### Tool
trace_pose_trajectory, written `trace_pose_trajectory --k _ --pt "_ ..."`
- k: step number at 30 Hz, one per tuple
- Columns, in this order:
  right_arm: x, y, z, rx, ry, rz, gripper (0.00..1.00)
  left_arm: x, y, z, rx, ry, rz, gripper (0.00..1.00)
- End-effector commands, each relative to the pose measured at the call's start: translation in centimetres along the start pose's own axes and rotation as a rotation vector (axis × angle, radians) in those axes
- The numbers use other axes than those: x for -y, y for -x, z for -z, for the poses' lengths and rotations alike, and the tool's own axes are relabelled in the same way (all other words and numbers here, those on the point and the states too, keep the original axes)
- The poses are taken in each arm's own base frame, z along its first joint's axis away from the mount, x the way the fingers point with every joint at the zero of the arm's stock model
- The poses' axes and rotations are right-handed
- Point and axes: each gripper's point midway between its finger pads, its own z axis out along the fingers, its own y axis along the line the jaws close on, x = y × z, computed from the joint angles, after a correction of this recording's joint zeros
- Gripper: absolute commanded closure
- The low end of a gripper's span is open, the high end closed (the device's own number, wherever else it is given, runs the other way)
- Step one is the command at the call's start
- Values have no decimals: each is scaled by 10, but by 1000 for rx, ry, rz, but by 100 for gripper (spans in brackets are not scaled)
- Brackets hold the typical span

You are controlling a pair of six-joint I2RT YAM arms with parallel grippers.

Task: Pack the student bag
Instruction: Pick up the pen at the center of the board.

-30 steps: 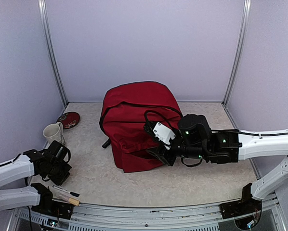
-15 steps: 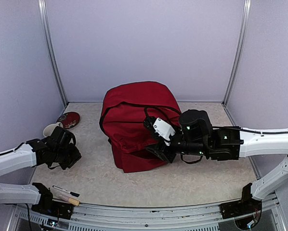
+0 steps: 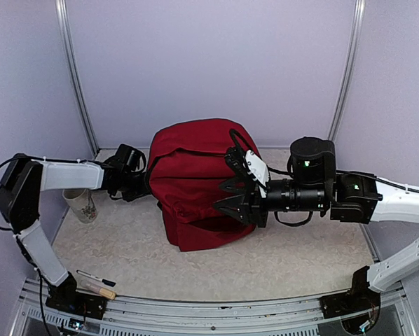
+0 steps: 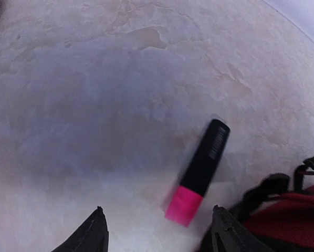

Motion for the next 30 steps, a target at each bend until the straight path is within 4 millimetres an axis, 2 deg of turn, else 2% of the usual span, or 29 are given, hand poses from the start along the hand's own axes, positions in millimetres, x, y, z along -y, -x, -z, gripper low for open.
trace_pose_trajectory --k 1,5,8,11,13,15,17,19,23,25,30 --pt "-6 17 6 45 54 -11 44 9 12 -37 -49 2 -192 36" --pt "-6 14 4 28 55 -23 44 39 1 -64 -101 -71 -302 27" --pt "-7 14 4 23 62 -31 44 44 -9 -74 -116 -31 -373 23" --pt "-9 15 4 26 73 -36 44 39 -20 -84 -142 41 -432 24" --pt "-9 15 4 29 76 -37 44 28 -32 -90 -188 103 -459 26" --pt "-10 15 4 27 79 -38 44 12 -43 -95 -231 180 -469 37" --pt "-10 17 5 29 84 -38 44 -2 -50 -93 -258 230 -474 45" --pt "-10 17 7 33 81 -37 44 -16 -57 -88 -274 268 -474 49" --pt "-10 18 8 41 78 -33 44 -49 -63 -79 -303 307 -415 62" --pt "-10 18 9 44 79 -31 44 -62 -65 -75 -308 313 -379 65" --pt "-9 17 11 39 74 -30 43 -78 -67 -60 -292 305 -318 72"
